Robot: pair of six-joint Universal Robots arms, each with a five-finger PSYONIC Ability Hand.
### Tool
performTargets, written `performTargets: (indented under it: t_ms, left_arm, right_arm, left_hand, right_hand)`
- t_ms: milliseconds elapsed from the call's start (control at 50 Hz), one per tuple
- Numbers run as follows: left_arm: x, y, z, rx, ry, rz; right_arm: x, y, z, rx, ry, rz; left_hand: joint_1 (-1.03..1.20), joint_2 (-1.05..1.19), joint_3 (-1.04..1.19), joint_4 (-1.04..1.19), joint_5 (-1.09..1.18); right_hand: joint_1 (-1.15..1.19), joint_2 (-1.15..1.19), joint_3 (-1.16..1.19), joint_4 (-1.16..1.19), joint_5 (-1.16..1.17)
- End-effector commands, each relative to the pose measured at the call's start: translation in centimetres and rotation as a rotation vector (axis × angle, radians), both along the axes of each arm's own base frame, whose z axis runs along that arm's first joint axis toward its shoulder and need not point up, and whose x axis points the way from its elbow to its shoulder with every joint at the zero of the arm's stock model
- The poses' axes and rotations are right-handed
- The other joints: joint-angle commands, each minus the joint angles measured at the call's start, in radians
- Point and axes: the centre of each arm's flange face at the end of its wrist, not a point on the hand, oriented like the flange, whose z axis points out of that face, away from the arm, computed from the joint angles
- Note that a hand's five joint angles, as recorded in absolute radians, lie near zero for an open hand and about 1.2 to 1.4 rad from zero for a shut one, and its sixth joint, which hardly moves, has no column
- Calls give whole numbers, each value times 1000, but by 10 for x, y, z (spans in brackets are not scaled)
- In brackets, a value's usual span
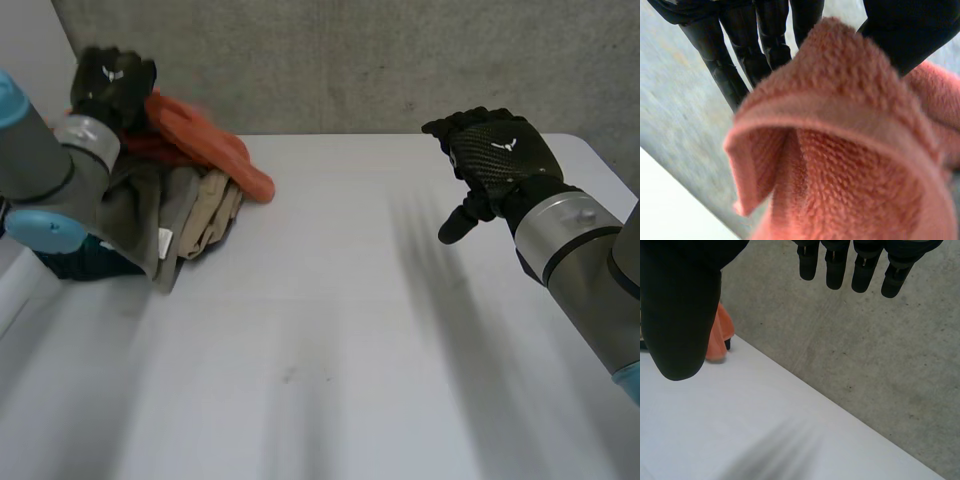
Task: Fold the laundry.
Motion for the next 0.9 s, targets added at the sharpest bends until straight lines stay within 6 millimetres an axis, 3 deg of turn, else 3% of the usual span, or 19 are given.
performTargets:
  t_ms: [20, 60, 80, 140, 200, 280, 300, 380, 400, 420, 460, 520, 560, 680, 740, 840, 900]
  left_arm:
    - [-43, 54, 50, -56, 91, -141]
    - [-60, 71, 51, -41, 117, -201]
    - [-75, 89, 50, -14, 150, -259]
    - [-94, 117, 48, 36, 207, -346]
    - [-111, 145, 33, 134, 266, -428]
    - [-132, 172, -5, 272, 278, -496]
    - [-141, 178, -28, 331, 263, -512]
    - [-160, 198, -74, 451, 210, -552]
    - [-162, 202, -77, 461, 204, -557]
    - [-162, 203, -78, 463, 202, -560]
    - [-162, 206, -73, 464, 216, -569]
    - [-159, 209, -58, 448, 247, -575]
    - [-147, 204, -34, 403, 288, -561]
    - [-97, 175, 6, 299, 328, -435]
    - [-80, 170, 13, 277, 330, -393]
    - [-47, 155, 0, 281, 284, -283]
    - [-41, 151, -12, 298, 240, -254]
  right_arm:
    - [0, -1, 2, -6, -6, -2]
    - [0, -1, 3, -9, -7, -2]
    - [-1, -2, 3, -10, -7, -5]
    - [-1, -2, 3, -11, -7, -8]
    - [-1, -2, 3, -11, -7, -11]
    - [-3, -5, 4, -12, -8, -20]
    - [-6, -8, 4, -12, -8, -29]
    - [-13, -16, 2, -7, -7, -55]
    - [-14, -16, 1, -4, -6, -57]
    - [-13, -17, -2, 3, -1, -57]
    - [-12, -22, -14, 33, 14, -61]
    - [-11, -28, -27, 67, 43, -63]
    - [-9, -28, -33, 76, 62, -57]
    - [-8, -23, -40, 91, 142, -39]
    - [-5, -14, -44, 121, 174, -16]
    - [16, 19, -54, 209, 217, 96]
    - [23, 29, -68, 255, 249, 123]
  left_hand:
    - [314, 204, 210, 201, 248]
    - [314, 204, 210, 201, 248]
    - [314, 204, 210, 201, 248]
    - [314, 204, 210, 201, 248]
    - [314, 204, 210, 201, 248]
    - [314, 204, 210, 201, 248]
    - [314, 204, 210, 201, 248]
    - [314, 204, 210, 201, 248]
    - [308, 198, 205, 196, 243]
    - [160, 50, 56, 48, 95]
    - [-419, -529, -523, -532, -485]
    - [-652, -761, -755, -764, -717]
    - [-789, -899, -893, -902, -855]
    - [-799, -909, -902, -911, -864]
    - [-796, -906, -899, -908, -861]
    - [-787, -897, -891, -899, -852]
    - [-790, -900, -893, -902, -855]
  right_hand:
    - [-49, -36, -30, -26, -43]
    - [-49, -36, -30, -26, -43]
    - [-49, -36, -30, -26, -43]
    - [-49, -36, -30, -26, -43]
    - [-49, -36, -30, -26, -43]
    - [-49, -36, -30, -26, -43]
    - [-49, -36, -30, -26, -43]
    - [-49, -36, -30, -26, -43]
    - [-49, -36, -30, -26, -43]
    - [-49, -36, -30, -26, -43]
    - [-49, -36, -30, -26, -43]
    - [-49, -36, -30, -26, -43]
    - [-49, -36, -30, -26, -43]
    - [-49, -36, -30, -26, -43]
    - [-49, -36, -30, -26, -43]
    - [-49, -36, -30, -26, -43]
    - [-49, -36, -30, -26, -43]
